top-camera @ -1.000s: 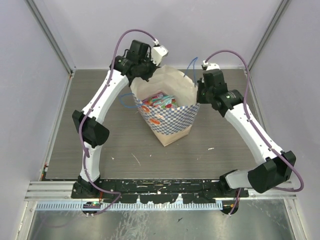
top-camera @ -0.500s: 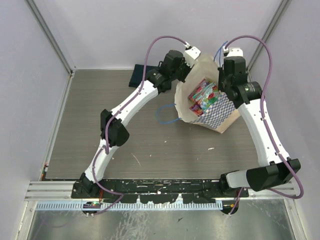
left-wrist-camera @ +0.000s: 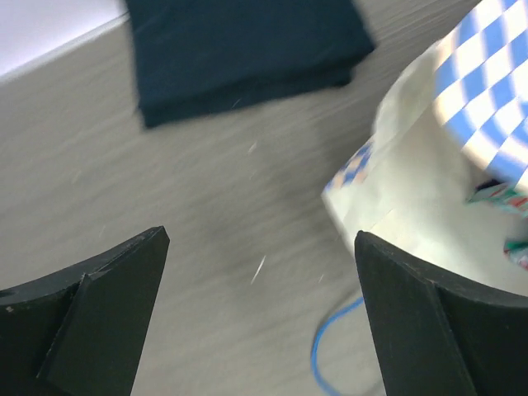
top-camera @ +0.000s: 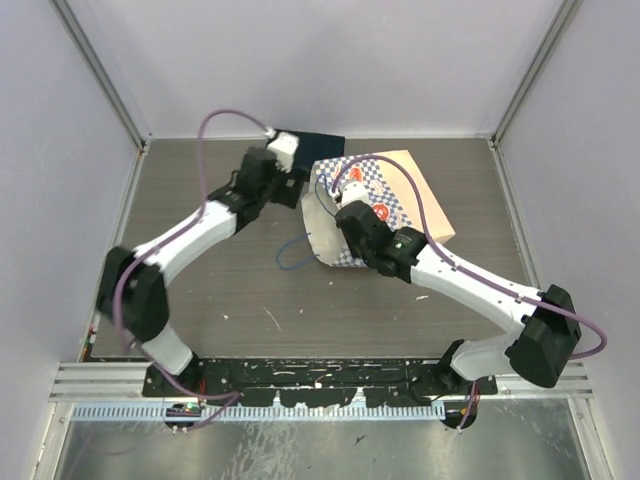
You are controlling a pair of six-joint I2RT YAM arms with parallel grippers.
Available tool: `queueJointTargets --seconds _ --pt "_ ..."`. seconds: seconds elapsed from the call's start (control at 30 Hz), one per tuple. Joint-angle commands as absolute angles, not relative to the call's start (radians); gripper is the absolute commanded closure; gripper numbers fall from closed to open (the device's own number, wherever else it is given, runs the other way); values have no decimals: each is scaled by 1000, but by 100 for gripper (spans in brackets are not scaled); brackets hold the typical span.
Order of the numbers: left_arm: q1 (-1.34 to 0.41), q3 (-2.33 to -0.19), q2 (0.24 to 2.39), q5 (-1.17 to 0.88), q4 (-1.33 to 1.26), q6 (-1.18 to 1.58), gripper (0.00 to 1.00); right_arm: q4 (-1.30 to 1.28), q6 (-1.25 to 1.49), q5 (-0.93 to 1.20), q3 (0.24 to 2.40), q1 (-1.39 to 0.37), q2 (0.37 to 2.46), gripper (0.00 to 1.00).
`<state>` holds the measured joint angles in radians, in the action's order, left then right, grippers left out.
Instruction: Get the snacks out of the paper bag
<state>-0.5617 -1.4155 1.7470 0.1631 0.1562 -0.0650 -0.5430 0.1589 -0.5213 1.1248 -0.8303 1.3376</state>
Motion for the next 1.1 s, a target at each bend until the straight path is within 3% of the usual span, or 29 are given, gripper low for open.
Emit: queueJointTargets --seconds 0.0,0.07,0.17,0.2,0.37,0.57,0.73,0.87,1.07 --pt "-545 -1189 1412 333 45 52 2 -422 200 -518 1084 -833 1243 99" --pt "-538 -1106 1316 367 71 122 2 -390 174 -443 1093 -835 1217 81" --pt "-535 -1020 1212 357 108 234 2 -359 149 -294 1120 -839 1190 34" --pt "-536 -993 1191 348 121 274 2 -354 151 -267 1132 -839 1180 24" --pt "-538 -855 1131 207 65 383 2 -239 152 -227 1077 -839 1011 6" --pt "-559 -813 1198 72 15 434 2 -245 325 -270 1052 -745 932 0" --pt "-616 -823 1224 32 -38 449 2 -450 669 -321 1043 -365 945 0" --pt "-641 -822 1247 21 -75 452 2 -549 872 -297 1006 -163 952 0" --pt "-679 -810 1309 44 -134 457 2 -767 1049 -279 1066 -72 1082 0"
